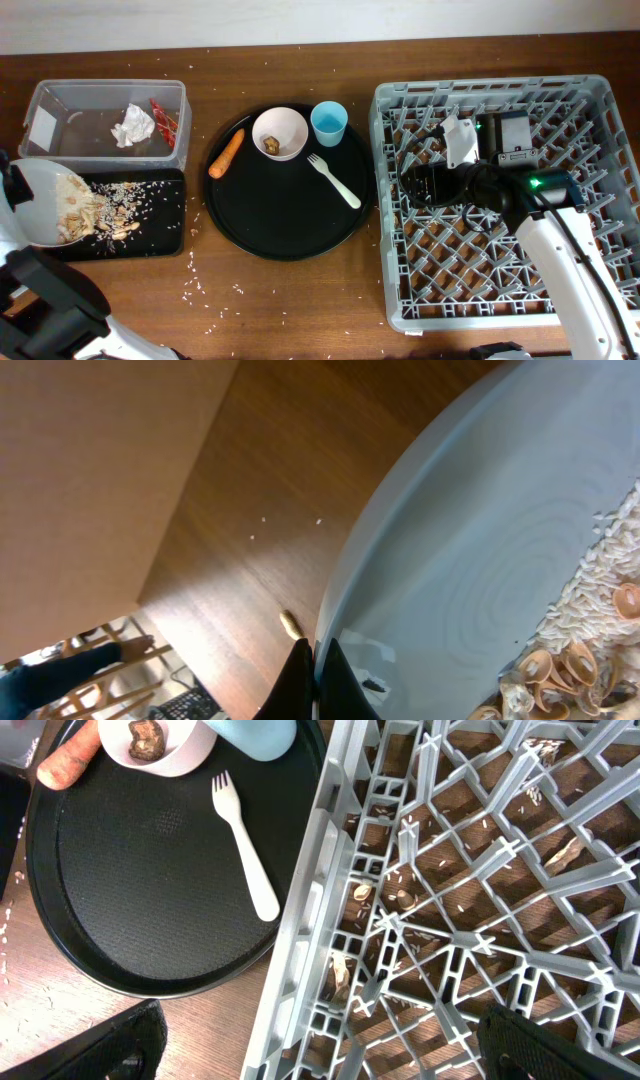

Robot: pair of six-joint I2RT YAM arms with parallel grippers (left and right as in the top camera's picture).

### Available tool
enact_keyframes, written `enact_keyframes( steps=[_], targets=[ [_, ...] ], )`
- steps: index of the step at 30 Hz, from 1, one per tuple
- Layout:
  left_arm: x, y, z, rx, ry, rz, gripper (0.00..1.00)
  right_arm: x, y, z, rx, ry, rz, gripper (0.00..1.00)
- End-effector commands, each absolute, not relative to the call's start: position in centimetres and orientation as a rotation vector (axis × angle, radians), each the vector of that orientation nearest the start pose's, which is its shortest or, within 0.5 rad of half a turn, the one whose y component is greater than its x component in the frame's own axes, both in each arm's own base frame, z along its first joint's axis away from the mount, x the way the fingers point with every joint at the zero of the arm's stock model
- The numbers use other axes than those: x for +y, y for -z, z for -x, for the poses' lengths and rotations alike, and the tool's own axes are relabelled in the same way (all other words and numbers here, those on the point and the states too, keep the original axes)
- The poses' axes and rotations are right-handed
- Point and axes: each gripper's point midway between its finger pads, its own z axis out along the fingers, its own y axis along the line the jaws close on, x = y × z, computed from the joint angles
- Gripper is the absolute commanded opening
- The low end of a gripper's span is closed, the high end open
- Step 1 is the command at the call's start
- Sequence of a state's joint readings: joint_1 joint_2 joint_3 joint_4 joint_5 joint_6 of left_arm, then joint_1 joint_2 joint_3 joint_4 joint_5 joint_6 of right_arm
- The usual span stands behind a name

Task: Sort waste into correct bins and load items into the dishwasher rack
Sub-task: 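Tilt the white plate over the black tray to dump the rice, then bring the empty plate over the round tray and grasp it with the right gripper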

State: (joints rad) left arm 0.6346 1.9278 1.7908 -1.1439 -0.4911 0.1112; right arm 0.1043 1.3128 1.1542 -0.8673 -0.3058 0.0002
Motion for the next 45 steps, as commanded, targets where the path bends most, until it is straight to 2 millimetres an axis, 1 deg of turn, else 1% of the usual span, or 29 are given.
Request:
enact_keyframes(
  steps=[1,3,6,8,12,15,17,25,28,31,34,37,41,43,44,45],
  targets=[
    [31.6,-20.6,-29.7,2.727,-1.006,0.844,0.0,8.2,-19.1,-32.5,2.557,-0.417,0.23,0.98],
    [31.0,-21.8,-30.1,2.703,-1.115,0.803,0.01,8.2,-19.1,-32.5,2.557,-0.417,0.23,0.98],
    [30.4,-22.4,-30.6,2.694,-1.185,0.761,0.01,8.2,-19.1,-32.5,2.557,-0.417,0.23,0.98],
    [30.3,-22.8,-30.2,2.7,-1.244,0.748,0.01,8.2,-19.1,-32.5,2.557,-0.417,0.23,0.98],
    [29.7,-22.9,-29.9,2.726,-1.258,0.724,0.0,8.2,-19.1,-32.5,2.557,-0.417,0.23,0.98],
    [29.5,-23.6,-29.4,2.732,-1.357,0.695,0.0,8.2,-19.1,-32.5,2.557,-0.417,0.23,0.98],
    [29.1,-23.9,-29.5,2.731,-1.391,0.673,0.0,8.2,-19.1,-32.5,2.557,-0.417,0.23,0.98],
    [27.7,-26.8,-30.7,2.613,-1.675,0.556,0.0,8.2,-19.1,-32.5,2.557,-0.417,0.231,0.98],
    [27.1,-28.2,-31.1,2.547,-1.79,0.519,0.0,8.2,-19.1,-32.5,2.557,-0.417,0.231,0.99],
    [25.7,-30.2,-31.9,2.436,-1.94,0.458,0.0,8.2,-19.1,-32.5,2.556,-0.416,0.23,0.98],
    [24.3,-30.5,-33.0,2.412,-1.948,0.399,0.0,8.2,-19.1,-32.5,2.556,-0.416,0.23,0.98],
    [23.1,-31.7,-33.5,2.335,-2.032,0.357,0.0,8.2,-19.1,-32.5,2.557,-0.416,0.23,0.98],
    [21.4,-31.7,-34.6,2.327,-2.011,0.289,0.0,8.2,-19.1,-32.5,2.557,-0.416,0.23,0.98],
    [20.0,-31.6,-35.3,2.325,-1.997,0.226,0.0,8.2,-19.1,-32.5,2.557,-0.417,0.23,0.98],
    [19.4,-31.5,-35.6,2.328,-1.979,0.204,0.0,8.2,-19.1,-32.5,2.557,-0.417,0.23,0.98],
    [19.0,-30.9,-35.9,2.358,-1.94,0.179,0.0,8.2,-19.1,-32.5,2.558,-0.417,0.23,0.98]
  ],
)
